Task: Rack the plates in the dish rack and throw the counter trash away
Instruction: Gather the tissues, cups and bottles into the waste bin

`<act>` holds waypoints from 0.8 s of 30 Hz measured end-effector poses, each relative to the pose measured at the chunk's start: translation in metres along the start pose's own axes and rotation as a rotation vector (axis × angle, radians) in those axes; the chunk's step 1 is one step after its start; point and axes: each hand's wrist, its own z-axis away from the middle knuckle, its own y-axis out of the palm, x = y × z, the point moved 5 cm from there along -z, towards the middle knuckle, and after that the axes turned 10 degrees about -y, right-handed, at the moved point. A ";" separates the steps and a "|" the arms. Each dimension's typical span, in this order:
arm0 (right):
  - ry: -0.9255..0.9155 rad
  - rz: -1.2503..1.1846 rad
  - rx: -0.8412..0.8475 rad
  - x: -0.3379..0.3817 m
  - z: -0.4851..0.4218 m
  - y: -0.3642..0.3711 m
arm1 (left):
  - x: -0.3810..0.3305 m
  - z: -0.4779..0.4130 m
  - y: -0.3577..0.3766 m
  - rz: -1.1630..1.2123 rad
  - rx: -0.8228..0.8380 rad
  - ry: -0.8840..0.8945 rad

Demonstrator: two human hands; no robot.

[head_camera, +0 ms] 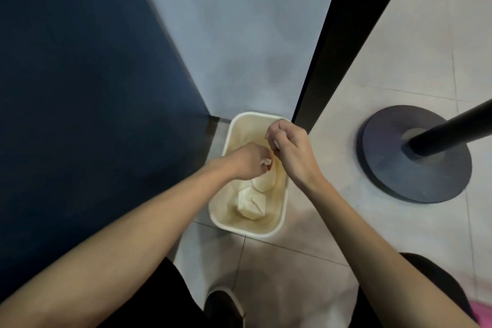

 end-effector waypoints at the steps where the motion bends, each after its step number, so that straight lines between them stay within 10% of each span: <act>1: -0.018 0.027 0.024 -0.001 -0.001 0.002 | 0.005 -0.001 -0.002 0.015 -0.017 0.004; 18: -0.026 0.392 0.292 -0.004 -0.013 -0.008 | 0.021 0.003 -0.016 -0.165 0.036 0.116; 24: -0.200 0.634 0.462 -0.012 -0.015 0.014 | 0.027 0.019 -0.084 0.035 -0.394 0.101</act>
